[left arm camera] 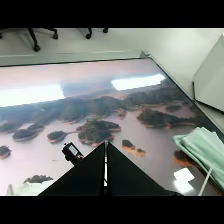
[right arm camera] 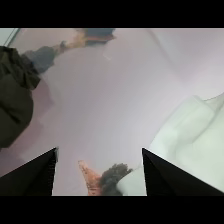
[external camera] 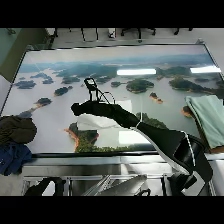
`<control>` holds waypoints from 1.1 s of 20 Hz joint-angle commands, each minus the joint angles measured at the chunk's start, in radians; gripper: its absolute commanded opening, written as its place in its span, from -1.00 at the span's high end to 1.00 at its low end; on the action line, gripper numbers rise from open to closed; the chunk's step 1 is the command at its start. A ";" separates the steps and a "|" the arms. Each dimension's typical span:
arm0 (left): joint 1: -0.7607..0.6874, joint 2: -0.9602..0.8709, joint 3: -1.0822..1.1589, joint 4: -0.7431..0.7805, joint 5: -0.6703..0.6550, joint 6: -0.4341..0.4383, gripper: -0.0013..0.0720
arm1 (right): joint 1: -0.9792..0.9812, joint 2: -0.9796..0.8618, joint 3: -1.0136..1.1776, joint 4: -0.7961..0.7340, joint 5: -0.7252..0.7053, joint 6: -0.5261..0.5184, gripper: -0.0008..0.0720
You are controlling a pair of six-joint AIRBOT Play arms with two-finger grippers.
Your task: Fold the shirts.
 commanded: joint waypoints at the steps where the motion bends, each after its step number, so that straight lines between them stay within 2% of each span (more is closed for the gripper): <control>1: 0.060 0.127 -0.203 0.000 -0.057 0.019 0.93 | -0.093 0.049 0.005 -0.058 -0.117 0.004 -0.65; 3: 0.058 0.163 -0.303 -0.002 -0.072 0.019 0.93 | -0.250 0.156 0.005 -0.106 -0.325 0.008 -0.65; 7: 0.058 0.228 -0.429 -0.006 -0.127 0.019 0.93 | -0.584 0.267 0.003 -0.325 -0.769 0.212 -0.68; 9: 0.058 0.253 -0.465 -0.006 -0.143 0.019 0.93 | -0.713 0.252 -0.046 -0.307 -0.928 0.209 -0.68; 11: 0.058 0.258 -0.473 -0.006 -0.136 0.019 0.93 | -0.792 0.226 -0.134 -0.237 -0.959 0.171 -0.68; 14: 0.058 0.258 -0.473 -0.006 -0.137 0.018 0.93 | -0.822 0.170 -0.245 -0.090 -0.924 0.090 -0.68; 19: 0.059 0.258 -0.473 -0.006 -0.138 0.018 0.93 | -0.727 0.042 -0.278 0.016 -0.811 0.039 -0.68; 22: 0.058 0.258 -0.473 -0.006 -0.137 0.014 0.93 | -0.663 -0.007 -0.277 0.028 -0.721 0.037 -0.68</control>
